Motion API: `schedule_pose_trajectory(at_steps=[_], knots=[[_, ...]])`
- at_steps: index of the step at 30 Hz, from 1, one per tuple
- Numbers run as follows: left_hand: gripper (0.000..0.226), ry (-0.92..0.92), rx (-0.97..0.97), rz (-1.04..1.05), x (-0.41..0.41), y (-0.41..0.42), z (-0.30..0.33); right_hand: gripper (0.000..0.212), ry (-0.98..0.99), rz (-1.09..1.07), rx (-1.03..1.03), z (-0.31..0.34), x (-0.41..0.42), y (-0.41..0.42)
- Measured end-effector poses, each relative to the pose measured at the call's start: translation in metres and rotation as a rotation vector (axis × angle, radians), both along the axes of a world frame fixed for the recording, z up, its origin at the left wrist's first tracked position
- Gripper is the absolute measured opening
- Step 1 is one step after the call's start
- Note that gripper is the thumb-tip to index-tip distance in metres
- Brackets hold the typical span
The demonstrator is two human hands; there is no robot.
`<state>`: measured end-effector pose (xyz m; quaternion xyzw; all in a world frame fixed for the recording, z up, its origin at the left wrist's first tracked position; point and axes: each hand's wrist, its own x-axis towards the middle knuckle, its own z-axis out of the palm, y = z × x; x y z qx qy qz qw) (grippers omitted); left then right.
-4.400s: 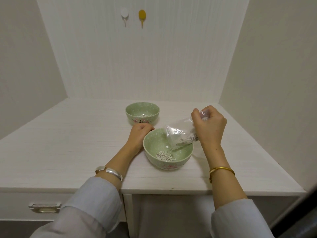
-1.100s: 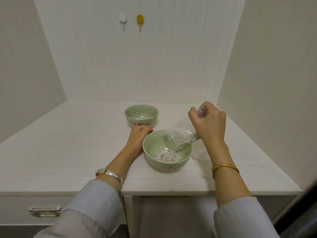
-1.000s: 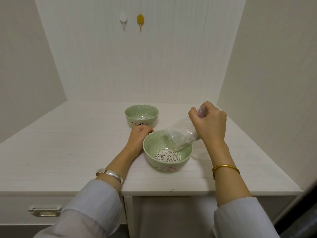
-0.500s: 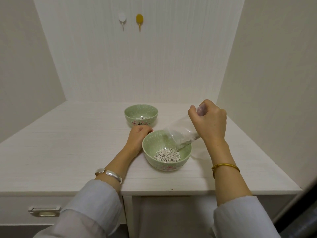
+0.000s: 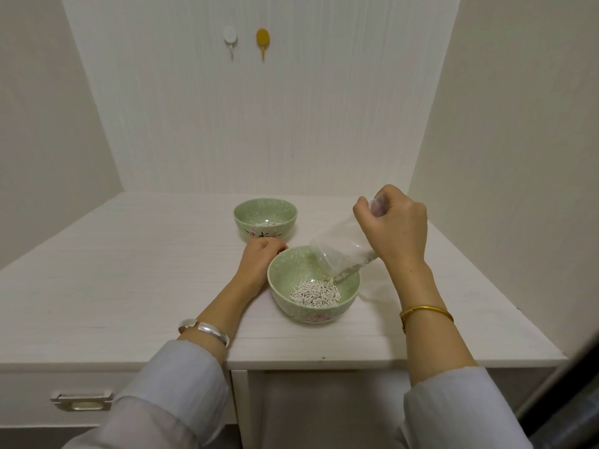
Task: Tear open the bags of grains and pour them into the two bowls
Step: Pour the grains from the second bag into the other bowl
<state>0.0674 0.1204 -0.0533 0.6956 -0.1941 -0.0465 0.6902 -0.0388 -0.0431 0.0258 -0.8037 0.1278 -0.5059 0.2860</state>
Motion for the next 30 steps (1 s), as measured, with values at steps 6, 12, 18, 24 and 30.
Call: schedule_pose_trajectory(at_steps=[6,12,18,24,30], knots=[[0.049,-0.004,0.011,0.005,0.0013,0.0007,-0.0004,0.027,-0.003,-0.005,-0.019,0.0007,0.0011,0.0002],[0.048,-0.01,0.006,0.002,0.0013,0.0007,-0.0009,0.027,-0.003,-0.006,-0.039,0.0013,0.0005,0.0002],[0.047,-0.008,0.015,0.005,0.0022,0.0007,-0.0013,0.028,-0.004,-0.013,-0.062,0.0038,-0.0003,0.0001],[0.05,-0.011,0.021,0.008,0.0016,0.0006,-0.0012,0.028,-0.004,-0.018,-0.065,0.0049,-0.0021,-0.0002],[0.045,-0.012,0.026,0.022,0.0005,0.0007,0.0001,0.027,-0.004,-0.015,-0.064,0.0049,-0.0031,0.0002]])
